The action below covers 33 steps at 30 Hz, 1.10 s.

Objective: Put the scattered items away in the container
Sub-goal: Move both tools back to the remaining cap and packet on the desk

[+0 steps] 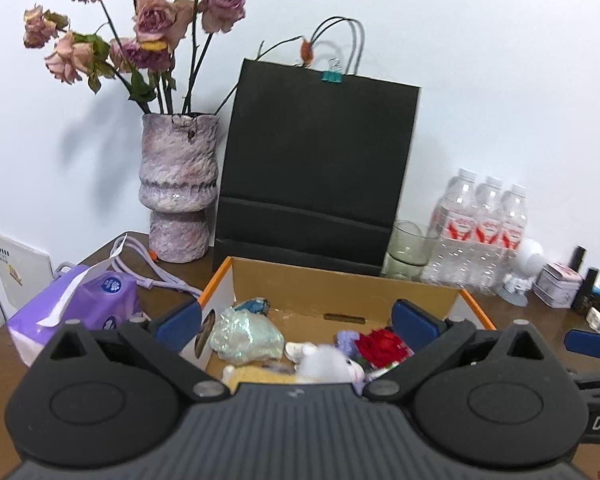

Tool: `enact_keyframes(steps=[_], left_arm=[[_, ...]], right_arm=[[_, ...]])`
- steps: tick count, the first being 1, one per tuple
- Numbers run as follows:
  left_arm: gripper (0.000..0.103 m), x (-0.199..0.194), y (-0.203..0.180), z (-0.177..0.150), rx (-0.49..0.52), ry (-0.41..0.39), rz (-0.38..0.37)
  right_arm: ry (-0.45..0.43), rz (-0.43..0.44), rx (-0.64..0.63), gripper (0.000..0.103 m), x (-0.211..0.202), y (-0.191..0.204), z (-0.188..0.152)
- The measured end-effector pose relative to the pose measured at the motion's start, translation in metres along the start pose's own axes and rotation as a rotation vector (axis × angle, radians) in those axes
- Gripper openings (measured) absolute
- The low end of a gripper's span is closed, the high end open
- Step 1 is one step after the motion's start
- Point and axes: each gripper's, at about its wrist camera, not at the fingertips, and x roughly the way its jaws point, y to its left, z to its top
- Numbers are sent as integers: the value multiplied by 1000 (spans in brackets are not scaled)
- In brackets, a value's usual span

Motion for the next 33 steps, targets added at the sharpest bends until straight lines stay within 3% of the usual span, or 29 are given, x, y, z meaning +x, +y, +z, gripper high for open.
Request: enact_keyframes(steps=[8, 17, 33], left_arm=[[103, -40, 6, -19, 24, -7, 11], [103, -60, 21, -48, 46, 52, 21], [103, -54, 30, -80, 72, 146, 13]], right_arm=[[-7, -1, 14, 103, -42, -1, -25], [-4, -17, -9, 103, -72, 2, -56], [121, -3, -17, 103, -63, -18, -104]])
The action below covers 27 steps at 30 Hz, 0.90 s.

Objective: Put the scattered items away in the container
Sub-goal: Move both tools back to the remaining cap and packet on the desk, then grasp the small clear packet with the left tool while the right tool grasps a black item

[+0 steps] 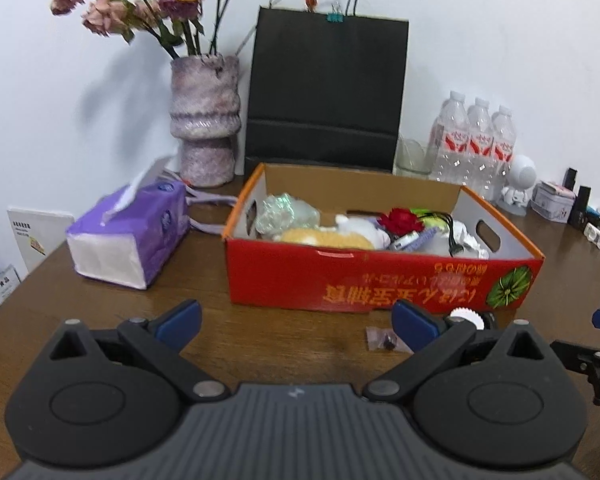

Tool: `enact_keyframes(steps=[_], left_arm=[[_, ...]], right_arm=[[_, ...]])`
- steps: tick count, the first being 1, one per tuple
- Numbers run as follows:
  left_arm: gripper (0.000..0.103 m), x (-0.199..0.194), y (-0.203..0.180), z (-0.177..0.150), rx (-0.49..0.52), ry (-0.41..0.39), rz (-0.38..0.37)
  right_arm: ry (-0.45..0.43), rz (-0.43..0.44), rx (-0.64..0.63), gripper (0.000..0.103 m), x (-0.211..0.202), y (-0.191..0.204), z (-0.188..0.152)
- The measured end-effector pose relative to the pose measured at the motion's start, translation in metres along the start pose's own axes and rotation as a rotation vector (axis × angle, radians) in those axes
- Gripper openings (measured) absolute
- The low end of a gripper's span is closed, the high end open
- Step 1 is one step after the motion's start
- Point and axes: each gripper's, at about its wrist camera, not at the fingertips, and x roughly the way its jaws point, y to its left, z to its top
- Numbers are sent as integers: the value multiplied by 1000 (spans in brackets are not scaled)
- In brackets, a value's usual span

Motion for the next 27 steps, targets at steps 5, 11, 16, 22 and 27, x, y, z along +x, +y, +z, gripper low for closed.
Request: enact_keyframes(steps=[5, 11, 16, 22, 27], left_arm=[[103, 26, -19, -8, 60, 51, -28], [98, 55, -48, -17, 121, 94, -21], [64, 69, -55, -17, 127, 148, -100], [36, 76, -62, -20, 185, 148, -128], [21, 75, -59, -20, 167, 131, -157]], right_arm=[[10, -14, -11, 103, 14, -1, -1], [30, -58, 17, 90, 43, -2, 4], [49, -44, 10, 78, 68, 3, 11], [84, -18, -47, 43, 88, 12, 11], [84, 19, -78, 13, 85, 17, 11]])
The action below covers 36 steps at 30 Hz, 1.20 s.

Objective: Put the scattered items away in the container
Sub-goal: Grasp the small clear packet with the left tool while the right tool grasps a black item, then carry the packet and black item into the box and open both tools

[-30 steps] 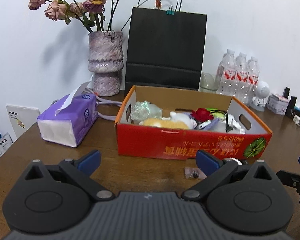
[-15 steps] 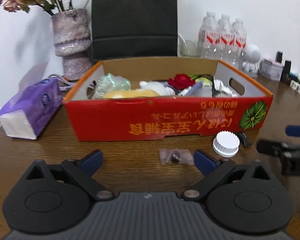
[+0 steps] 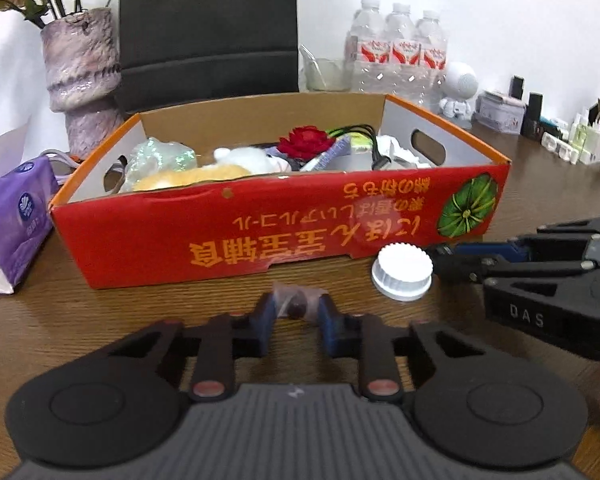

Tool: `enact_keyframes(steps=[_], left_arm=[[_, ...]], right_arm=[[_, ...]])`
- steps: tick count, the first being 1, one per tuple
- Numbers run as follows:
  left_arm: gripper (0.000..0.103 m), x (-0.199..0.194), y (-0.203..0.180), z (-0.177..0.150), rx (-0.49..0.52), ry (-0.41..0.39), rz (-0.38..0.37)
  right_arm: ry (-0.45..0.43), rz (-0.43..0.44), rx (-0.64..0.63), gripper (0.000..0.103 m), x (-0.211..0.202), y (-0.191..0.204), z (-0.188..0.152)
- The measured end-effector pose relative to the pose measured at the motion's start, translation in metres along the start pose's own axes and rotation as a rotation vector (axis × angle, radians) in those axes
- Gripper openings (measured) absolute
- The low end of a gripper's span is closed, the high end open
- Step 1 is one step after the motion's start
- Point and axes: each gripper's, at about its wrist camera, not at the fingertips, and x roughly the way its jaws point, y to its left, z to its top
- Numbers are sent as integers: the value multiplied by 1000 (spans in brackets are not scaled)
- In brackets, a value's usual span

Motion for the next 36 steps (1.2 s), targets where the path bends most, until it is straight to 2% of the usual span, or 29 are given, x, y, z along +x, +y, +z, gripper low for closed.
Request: enact_keyframes(steps=[4, 19, 25, 30, 36], left_arm=[[18, -5, 4, 0, -15, -22, -13], [15, -21, 5, 2, -19, -80, -28], [15, -39, 7, 3, -19, -133, -29], [15, -61, 14, 8, -37, -190, -43], [15, -74, 29, 32, -95, -254, -48]], right_arm=[[-23, -36, -50, 12, -7, 6, -5], [-67, -13, -18, 12, -28, 0, -5], [-82, -2, -27, 12, -37, 2, -4], [-136, -2, -36, 12, -55, 5, 0], [-233, -13, -6, 12, -79, 2, 20]])
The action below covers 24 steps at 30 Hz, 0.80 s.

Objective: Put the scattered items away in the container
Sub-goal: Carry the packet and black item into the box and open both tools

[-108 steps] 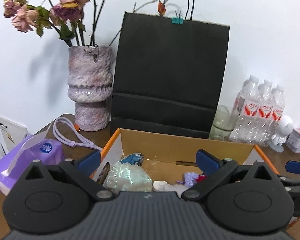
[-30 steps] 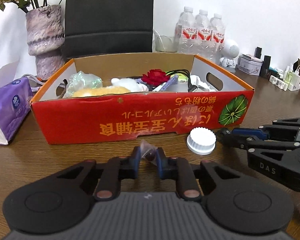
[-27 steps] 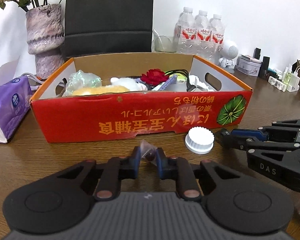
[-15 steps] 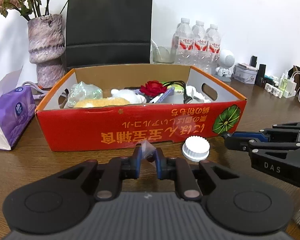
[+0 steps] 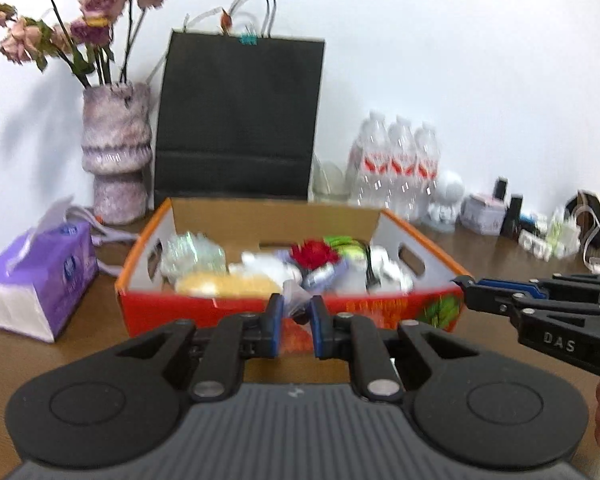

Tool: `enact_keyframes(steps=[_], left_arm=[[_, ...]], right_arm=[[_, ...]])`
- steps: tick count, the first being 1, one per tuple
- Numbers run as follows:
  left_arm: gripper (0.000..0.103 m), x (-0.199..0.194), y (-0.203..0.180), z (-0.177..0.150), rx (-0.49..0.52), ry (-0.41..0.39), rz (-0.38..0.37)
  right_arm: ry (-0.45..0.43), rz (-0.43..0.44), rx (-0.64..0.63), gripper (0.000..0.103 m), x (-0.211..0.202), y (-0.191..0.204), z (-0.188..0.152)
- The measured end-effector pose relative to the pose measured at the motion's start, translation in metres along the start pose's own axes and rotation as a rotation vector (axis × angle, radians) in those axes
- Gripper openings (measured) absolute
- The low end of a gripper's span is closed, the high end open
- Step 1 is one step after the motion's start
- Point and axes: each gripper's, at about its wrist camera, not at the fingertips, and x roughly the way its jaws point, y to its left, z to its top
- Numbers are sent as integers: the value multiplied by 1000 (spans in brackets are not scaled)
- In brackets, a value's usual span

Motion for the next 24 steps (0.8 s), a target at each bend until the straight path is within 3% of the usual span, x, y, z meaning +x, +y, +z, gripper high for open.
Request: enact_keyframes(steps=[7, 13, 24], left_arm=[[15, 12, 13, 41, -50, -110, 40], [15, 57, 27, 64, -106, -122, 63], [15, 124, 46, 64, -71, -54, 147]], right_arm=[[-71, -6, 47, 12, 17, 5, 41], [-129, 15, 116, 12, 59, 15, 75], [-19, 17, 89, 12, 142, 14, 78]])
